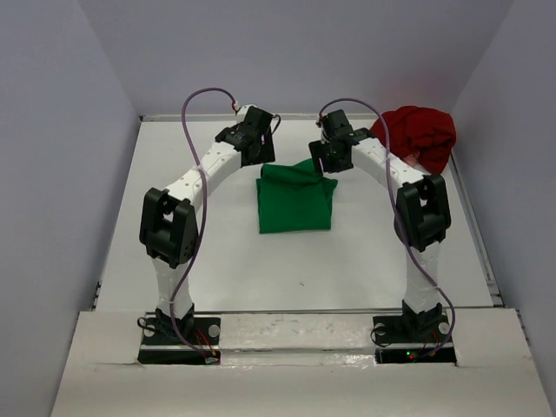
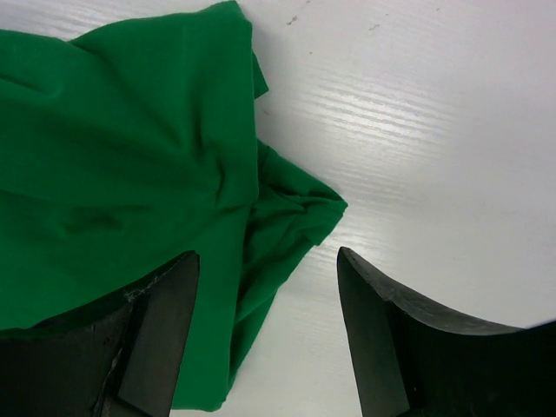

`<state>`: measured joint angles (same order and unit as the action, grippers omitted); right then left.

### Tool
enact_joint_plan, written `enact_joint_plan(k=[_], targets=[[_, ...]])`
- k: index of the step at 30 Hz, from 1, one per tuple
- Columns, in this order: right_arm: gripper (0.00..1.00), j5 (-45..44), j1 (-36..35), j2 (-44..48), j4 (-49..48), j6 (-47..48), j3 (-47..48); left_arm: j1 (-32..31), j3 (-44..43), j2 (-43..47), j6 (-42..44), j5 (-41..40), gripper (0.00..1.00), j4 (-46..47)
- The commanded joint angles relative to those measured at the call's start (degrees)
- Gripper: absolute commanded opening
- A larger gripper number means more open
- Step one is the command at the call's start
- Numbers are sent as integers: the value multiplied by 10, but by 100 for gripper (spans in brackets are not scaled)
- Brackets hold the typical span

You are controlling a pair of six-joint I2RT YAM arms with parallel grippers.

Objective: Fold and stack the t-shirts
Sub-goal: Fold the tshirt

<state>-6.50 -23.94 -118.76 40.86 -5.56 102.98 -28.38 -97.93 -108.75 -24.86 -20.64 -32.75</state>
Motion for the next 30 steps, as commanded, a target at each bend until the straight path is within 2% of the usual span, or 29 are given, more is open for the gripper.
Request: enact_joint_plan(k=[1, 11, 18, 20, 23, 24, 28, 30], targets=[[70, 11, 4, -14, -15, 7, 29, 1, -52, -30, 10, 17, 93, -10], [69, 28, 4, -92, 17, 17, 129, 0, -124, -102, 11, 40, 93, -30], [61, 35, 4, -127, 23, 11, 166, 1, -141, -129, 14, 32, 85, -39], [55, 36, 4, -133, 24, 12, 171, 2, -144, -135, 15, 31, 81, -38], [44, 33, 4, -133, 25, 10, 170, 6, -146, -141, 15, 37, 67, -36], [39, 31, 4, -134, 24, 10, 170, 7, -147, -143, 14, 39, 57, -35], [20, 26, 4, -132, 24, 7, 165, 7, -153, -148, 15, 47, 31, -34], [16, 24, 4, -129, 23, 7, 160, 7, -153, -148, 13, 50, 27, -34]])
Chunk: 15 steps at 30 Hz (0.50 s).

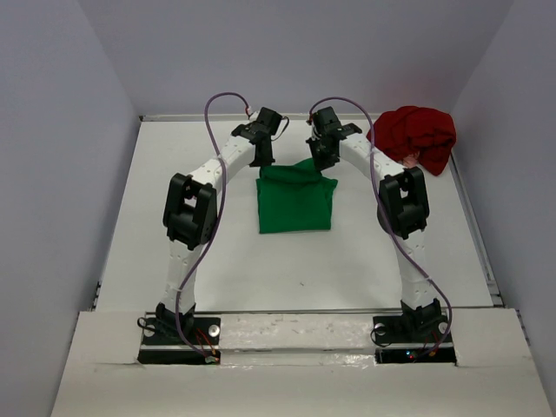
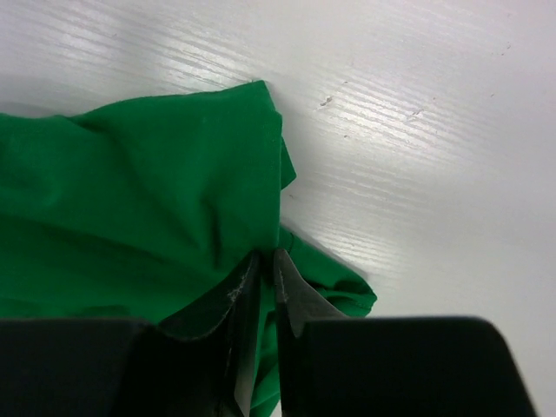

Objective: Fold and stack the t-shirts
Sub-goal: Fold the tshirt

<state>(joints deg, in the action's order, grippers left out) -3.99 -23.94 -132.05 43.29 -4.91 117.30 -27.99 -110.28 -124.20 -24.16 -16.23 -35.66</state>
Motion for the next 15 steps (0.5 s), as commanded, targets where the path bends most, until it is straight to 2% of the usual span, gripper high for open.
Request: enact_joint_plan(k=[1, 15], targets=[[16, -4, 4, 4, 0, 1, 16, 3, -29, 5, 6, 8, 27, -4], [27, -6, 4, 6, -6, -4, 1, 2, -1, 18, 3, 31, 28, 8]])
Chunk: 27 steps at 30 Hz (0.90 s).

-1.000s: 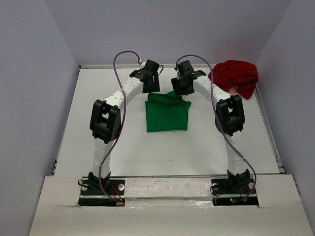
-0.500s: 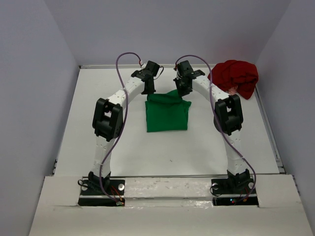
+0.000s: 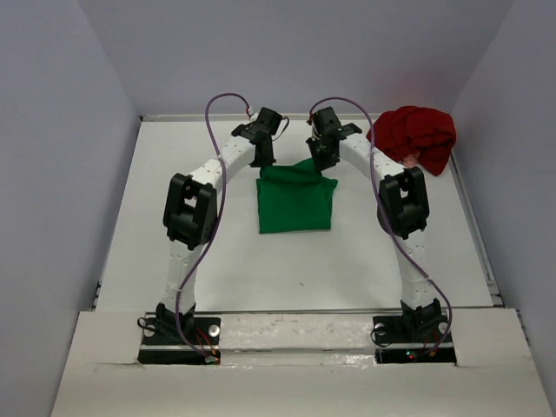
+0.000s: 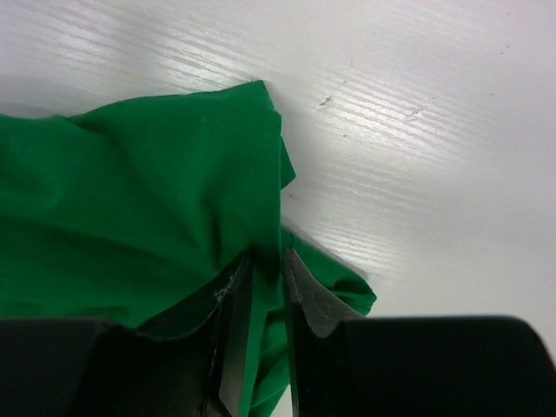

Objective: Fold and stack the t-shirts
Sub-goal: Fold the tshirt

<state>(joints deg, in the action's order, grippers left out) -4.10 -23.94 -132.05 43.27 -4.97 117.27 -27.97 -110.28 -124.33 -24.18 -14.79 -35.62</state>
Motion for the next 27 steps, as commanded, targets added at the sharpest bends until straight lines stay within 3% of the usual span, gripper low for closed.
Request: enact_joint_plan(k=[1, 8, 15, 17, 18, 20, 27], targets=[[28, -6, 4, 7, -6, -4, 1, 3, 2, 20, 1, 20, 28, 9], [29, -6, 4, 7, -11, -4, -4, -2, 43, 43, -6, 25, 34, 23], [26, 3, 4, -1, -13, -9, -5, -4, 58, 41, -9, 29, 34, 34], [16, 5, 4, -6, -13, -10, -5, -4, 52, 37, -9, 29, 34, 32], [16, 7, 4, -6, -13, -11, -5, -3, 49, 34, -9, 30, 34, 32], [1, 10, 4, -8, -15, -13, -6, -4, 40, 31, -10, 32, 33, 29], [0, 7, 4, -7, -18, -14, -8, -4, 36, 35, -11, 34, 25, 29]])
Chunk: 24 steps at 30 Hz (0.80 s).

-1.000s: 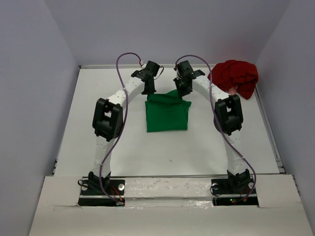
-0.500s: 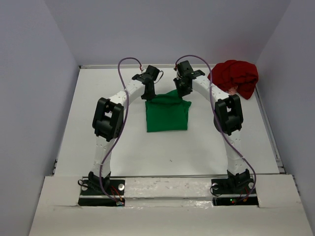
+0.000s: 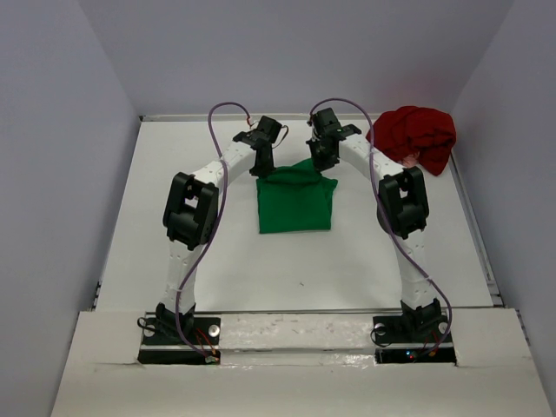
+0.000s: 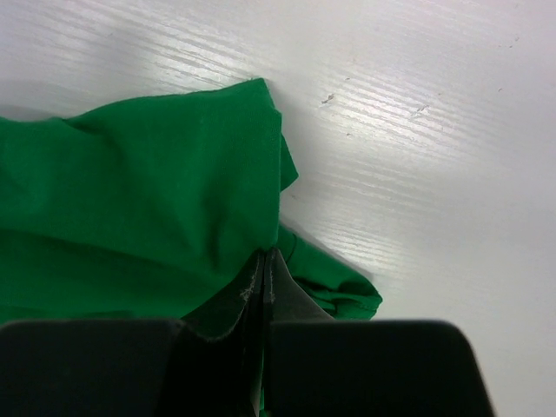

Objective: Fold and stack the t-shirts
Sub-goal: Fold the tshirt

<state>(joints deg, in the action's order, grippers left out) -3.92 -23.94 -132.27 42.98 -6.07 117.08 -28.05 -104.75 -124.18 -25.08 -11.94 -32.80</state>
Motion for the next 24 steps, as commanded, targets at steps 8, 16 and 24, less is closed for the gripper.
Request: enact_joint_plan(k=[8, 16, 24], targets=[[0, -9, 4, 47, -12, -7, -29, -10, -17, 61, 1, 12, 0, 1], [0, -50, -7, 169, -5, -23, -128, -31, 60, 156, -1, 8, 0, 13], [0, -72, -26, 272, 5, -42, -235, -60, 139, 249, -10, 6, 0, 6]])
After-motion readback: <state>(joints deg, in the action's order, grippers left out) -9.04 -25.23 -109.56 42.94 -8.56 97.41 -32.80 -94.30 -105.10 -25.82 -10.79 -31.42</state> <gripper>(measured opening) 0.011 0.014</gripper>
